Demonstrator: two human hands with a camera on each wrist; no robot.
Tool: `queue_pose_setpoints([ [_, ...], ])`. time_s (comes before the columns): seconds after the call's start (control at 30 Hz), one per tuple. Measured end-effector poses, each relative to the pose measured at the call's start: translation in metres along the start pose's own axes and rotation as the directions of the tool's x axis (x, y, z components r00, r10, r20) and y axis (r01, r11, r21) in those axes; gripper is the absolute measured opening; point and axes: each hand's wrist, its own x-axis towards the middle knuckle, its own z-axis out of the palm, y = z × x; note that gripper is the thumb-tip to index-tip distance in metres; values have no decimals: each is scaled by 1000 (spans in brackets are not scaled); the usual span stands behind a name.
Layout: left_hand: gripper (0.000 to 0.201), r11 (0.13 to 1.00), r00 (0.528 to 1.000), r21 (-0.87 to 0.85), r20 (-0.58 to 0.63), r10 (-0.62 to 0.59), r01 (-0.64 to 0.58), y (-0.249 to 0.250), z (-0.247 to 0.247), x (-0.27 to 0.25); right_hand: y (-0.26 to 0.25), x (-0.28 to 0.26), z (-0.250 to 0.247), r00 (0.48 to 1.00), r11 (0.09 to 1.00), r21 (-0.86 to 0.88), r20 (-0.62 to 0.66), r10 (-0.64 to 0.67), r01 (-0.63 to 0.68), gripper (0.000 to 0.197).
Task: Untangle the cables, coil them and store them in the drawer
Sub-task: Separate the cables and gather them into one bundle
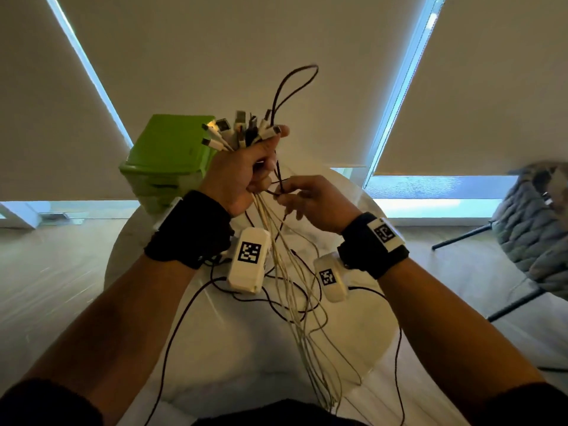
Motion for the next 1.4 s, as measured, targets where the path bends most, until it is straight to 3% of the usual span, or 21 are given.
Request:
queue_pose_setpoints([
  [0.1, 18, 999, 999, 53, -37, 7, -5, -3, 2, -3, 14, -10, -25, 983, 999, 6, -181, -35, 37, 11],
  [0.17, 19, 996, 997, 89, -78, -5, 12, -6, 5, -5, 27, -20, -46, 944, 999, 19, -330, -18, 26, 13],
  [0.27, 25, 989, 996, 145, -84, -22, 34, -13, 14, -8, 57, -41, -89, 890, 986, -49, -439, 122, -160, 10],
  [0.37, 32, 991, 999, 131, -33, -37, 41, -24, 36, -8, 90, -67, -129, 889, 811, -381, -299, 347, -444, 17],
  [0.43, 33, 991, 998, 128, 24, -52, 48, -32, 58, -5, 97, -82, -138, 865, 714, -491, -224, 450, -499, 32],
  [0.47, 35, 989, 997, 136, 54, -61, 53, -36, 71, -3, 96, -87, -139, 861, 726, -464, -229, 454, -507, 38],
  [0.57, 40, 984, 988, 159, 116, -104, 85, -52, 108, 2, 73, -102, -135, 920, 910, -166, -175, 352, -380, 51],
  [0.67, 44, 981, 977, 160, 164, -136, 110, -69, 142, 6, 48, -117, -121, 969, 970, 110, 138, 203, -219, 58],
  [0.73, 46, 983, 969, 112, 184, -167, 148, -79, 160, 9, 47, -120, -108, 966, 964, 201, 223, 127, -174, 49],
  [0.87, 51, 979, 955, 12, 216, -203, 205, -90, 184, 12, 70, -117, -93, 966, 965, 100, 116, 231, -243, 12],
  [0.9, 50, 982, 957, 13, 222, -188, 190, -91, 187, 13, 77, -118, -92, 951, 955, 81, 148, 271, -284, 2],
  [1.0, 53, 987, 954, 50, 255, -158, 150, -94, 195, 17, 102, -120, -97, 905, 913, 25, 145, 399, -406, 25],
  [1.1, 57, 980, 935, 110, 298, -192, 167, -98, 197, 22, 135, -121, -114, 854, 859, -21, 98, 510, -511, 28],
  [1.23, 61, 968, 913, 179, 337, -230, 177, -100, 202, 19, 186, -133, -136, 741, 741, -129, 56, 669, -659, 31],
  [1.33, 61, 952, 897, 253, 361, -257, 171, -101, 203, 18, 219, -145, -140, 629, 614, -154, -79, 774, -774, 31],
  [1.4, 54, 937, 893, 319, 365, -262, 145, -108, 205, 21, 234, -151, -143, 563, 545, -150, -302, 769, -825, 29],
])
